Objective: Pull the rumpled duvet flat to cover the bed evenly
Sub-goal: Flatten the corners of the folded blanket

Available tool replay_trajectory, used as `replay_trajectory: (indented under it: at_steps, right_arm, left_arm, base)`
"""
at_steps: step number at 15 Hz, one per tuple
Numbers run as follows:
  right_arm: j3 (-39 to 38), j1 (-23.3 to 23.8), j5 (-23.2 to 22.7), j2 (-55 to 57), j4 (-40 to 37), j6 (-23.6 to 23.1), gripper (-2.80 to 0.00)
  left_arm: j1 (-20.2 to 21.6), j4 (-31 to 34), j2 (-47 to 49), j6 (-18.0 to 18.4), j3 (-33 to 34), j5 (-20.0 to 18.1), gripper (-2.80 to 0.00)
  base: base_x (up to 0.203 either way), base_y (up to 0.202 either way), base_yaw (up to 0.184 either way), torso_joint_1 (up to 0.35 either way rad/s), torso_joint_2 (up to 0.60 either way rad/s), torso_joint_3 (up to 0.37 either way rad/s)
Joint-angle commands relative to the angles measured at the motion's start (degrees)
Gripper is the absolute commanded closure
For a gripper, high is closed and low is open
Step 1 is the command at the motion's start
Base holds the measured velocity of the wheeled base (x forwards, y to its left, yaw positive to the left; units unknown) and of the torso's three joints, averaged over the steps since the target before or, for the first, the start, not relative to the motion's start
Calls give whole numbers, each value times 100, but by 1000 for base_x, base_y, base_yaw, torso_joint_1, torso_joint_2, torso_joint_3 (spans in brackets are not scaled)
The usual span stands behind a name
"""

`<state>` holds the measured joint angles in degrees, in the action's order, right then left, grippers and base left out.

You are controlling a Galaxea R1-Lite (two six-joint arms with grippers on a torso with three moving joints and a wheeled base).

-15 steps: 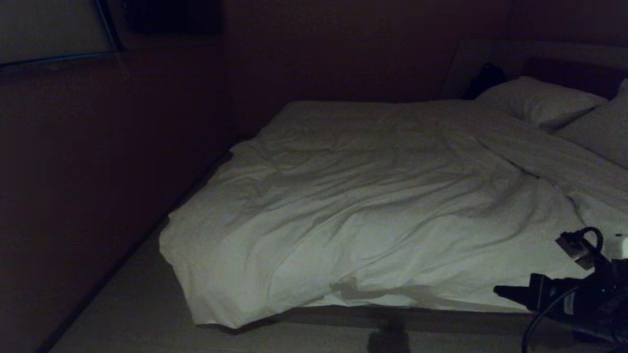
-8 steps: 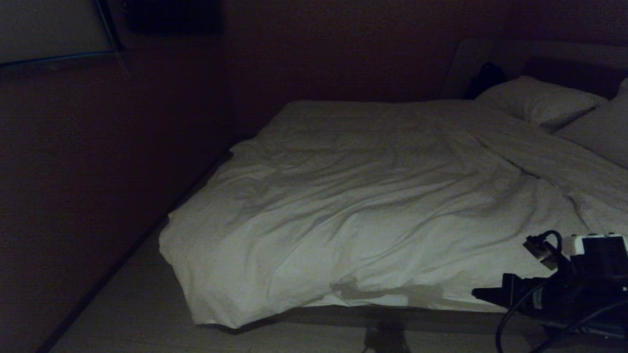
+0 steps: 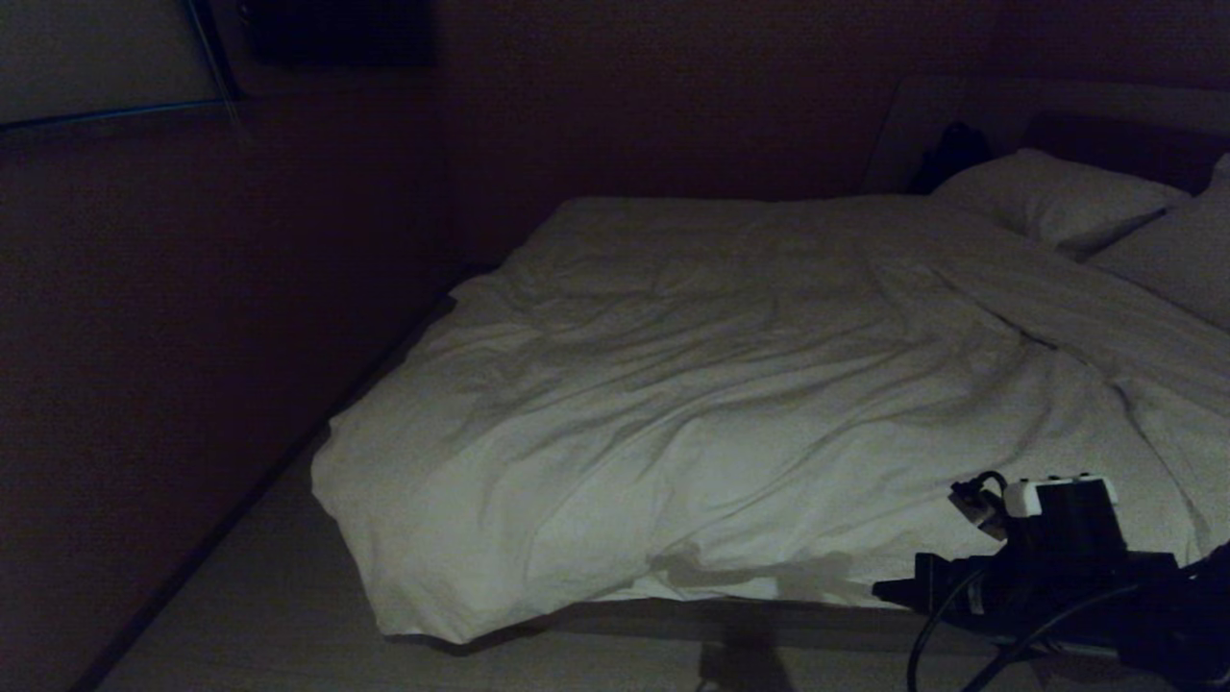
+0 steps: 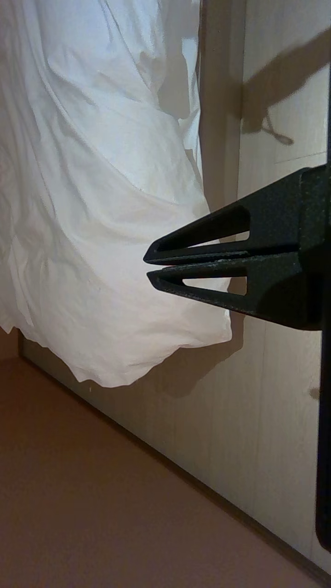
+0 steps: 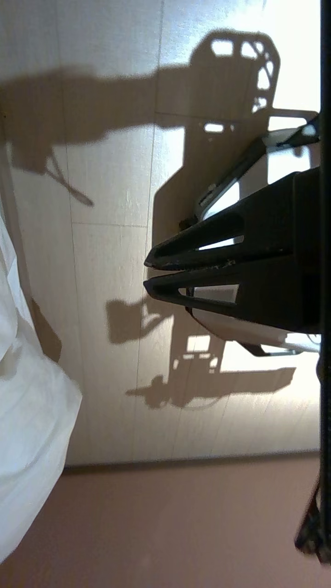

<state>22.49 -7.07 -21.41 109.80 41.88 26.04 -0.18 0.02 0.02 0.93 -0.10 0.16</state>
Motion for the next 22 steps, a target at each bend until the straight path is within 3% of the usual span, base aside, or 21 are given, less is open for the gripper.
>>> replay_trajectory:
  at_steps: [1, 3, 10, 13, 22]
  right_arm:
    - [115, -233, 375, 445, 296, 15, 0]
    - [240, -433, 609, 588, 305, 7, 0]
    - [354, -744, 668, 816, 305, 15, 0]
    - [525, -809, 1107, 1220, 555, 13, 0]
    - [891, -839, 1157, 1614, 857, -26, 0]
  left_arm:
    - [1, -2, -2, -5, 1, 2, 0]
    - [1, -2, -2, -5, 1, 2, 0]
    - [1, -2, -2, 1, 1, 2, 0]
    - [1, -1, -2, -3, 1, 2, 0]
    - [1, -2, -2, -5, 1, 2, 0]
  base:
    - [0, 0, 0, 0, 0, 0]
    - [0, 0, 0, 0, 0, 0]
    - [0, 0, 0, 0, 0, 0]
    - [0, 0, 0, 0, 0, 0]
    - [0, 0, 0, 0, 0, 0]
